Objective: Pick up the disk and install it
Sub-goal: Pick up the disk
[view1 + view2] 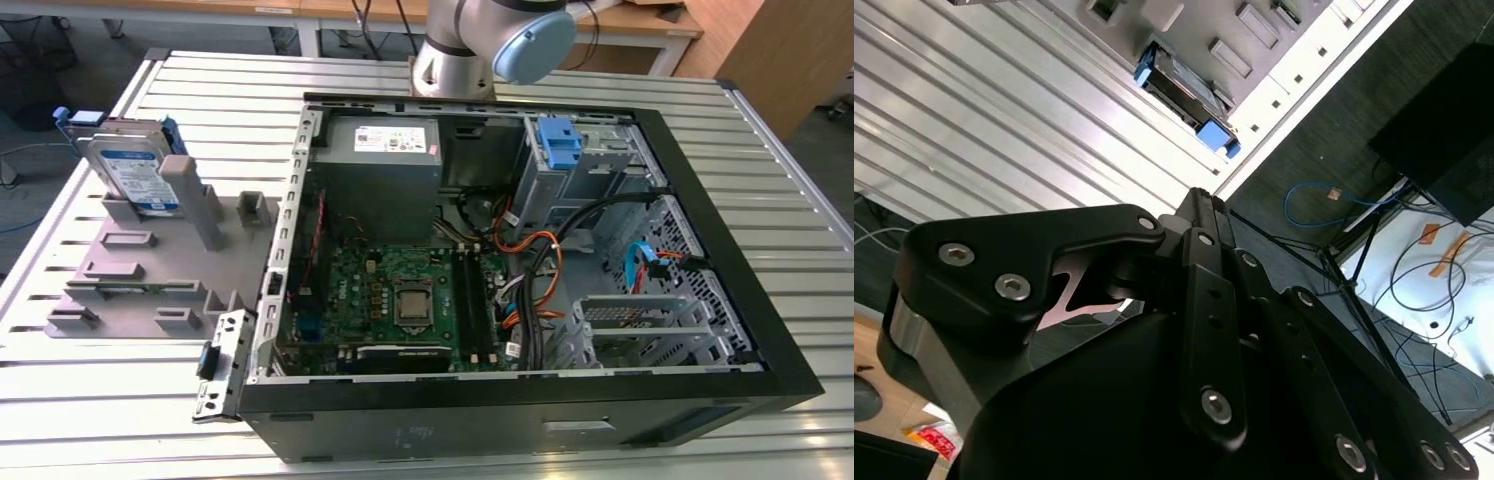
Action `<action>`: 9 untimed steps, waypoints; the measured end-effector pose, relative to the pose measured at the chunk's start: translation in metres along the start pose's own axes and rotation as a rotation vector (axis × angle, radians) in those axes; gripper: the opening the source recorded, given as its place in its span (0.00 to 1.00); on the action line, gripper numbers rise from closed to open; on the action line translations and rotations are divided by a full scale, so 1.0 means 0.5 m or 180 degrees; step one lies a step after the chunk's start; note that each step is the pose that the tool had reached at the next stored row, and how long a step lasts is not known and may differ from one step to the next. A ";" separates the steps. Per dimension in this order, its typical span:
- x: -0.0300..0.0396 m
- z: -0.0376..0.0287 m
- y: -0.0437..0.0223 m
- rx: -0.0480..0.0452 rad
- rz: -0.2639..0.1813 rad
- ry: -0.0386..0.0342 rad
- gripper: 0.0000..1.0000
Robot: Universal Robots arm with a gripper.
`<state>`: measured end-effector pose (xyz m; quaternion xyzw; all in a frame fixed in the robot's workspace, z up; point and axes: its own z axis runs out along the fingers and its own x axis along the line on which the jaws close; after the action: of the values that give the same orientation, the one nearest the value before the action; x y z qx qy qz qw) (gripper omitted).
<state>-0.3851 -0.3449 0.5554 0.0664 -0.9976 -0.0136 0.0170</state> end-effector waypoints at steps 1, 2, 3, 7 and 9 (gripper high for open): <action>0.000 0.000 0.000 0.0000 -0.0001 0.0000 0.11; 0.000 0.000 0.000 0.0000 -0.0001 0.0000 0.11; 0.000 0.000 0.000 0.0000 -0.0002 0.0000 0.11; 0.000 0.000 0.000 0.0000 -0.0005 0.0000 0.11; 0.000 0.000 0.000 0.0001 -0.0016 0.0000 0.11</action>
<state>-0.3851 -0.3449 0.5553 0.0689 -0.9974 -0.0135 0.0171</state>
